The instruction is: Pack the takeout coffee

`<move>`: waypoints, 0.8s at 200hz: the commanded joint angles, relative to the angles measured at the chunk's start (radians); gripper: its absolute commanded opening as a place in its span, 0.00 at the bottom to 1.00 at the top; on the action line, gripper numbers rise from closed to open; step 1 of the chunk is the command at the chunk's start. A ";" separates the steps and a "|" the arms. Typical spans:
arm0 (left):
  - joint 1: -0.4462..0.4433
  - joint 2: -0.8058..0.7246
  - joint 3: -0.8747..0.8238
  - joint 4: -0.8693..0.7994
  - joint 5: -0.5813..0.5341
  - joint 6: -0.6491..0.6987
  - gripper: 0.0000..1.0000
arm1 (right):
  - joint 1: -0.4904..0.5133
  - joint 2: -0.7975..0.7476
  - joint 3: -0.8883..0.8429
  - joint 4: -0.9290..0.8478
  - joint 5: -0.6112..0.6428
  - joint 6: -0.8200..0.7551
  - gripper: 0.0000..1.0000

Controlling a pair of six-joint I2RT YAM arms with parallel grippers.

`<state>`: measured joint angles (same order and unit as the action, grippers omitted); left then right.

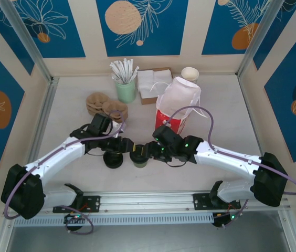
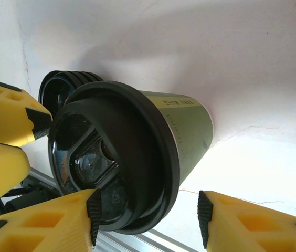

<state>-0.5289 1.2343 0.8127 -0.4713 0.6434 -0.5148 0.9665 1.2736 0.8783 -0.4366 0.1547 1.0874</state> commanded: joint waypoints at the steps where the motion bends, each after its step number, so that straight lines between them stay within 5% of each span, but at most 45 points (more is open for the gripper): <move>1: -0.010 -0.017 0.054 -0.057 -0.029 0.027 0.50 | -0.003 -0.029 0.043 -0.037 0.005 -0.023 0.55; 103: 0.000 -0.128 0.266 -0.156 -0.225 0.027 0.55 | -0.002 -0.114 0.213 -0.121 -0.110 -0.113 0.56; 160: 0.019 -0.225 0.299 -0.133 -0.619 -0.072 0.58 | -0.007 -0.173 0.380 -0.266 -0.109 -0.167 0.56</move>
<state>-0.5228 1.0618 1.0981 -0.6167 0.2386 -0.5323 0.9665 1.1416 1.1671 -0.5980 0.0620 0.9745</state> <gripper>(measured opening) 0.558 0.566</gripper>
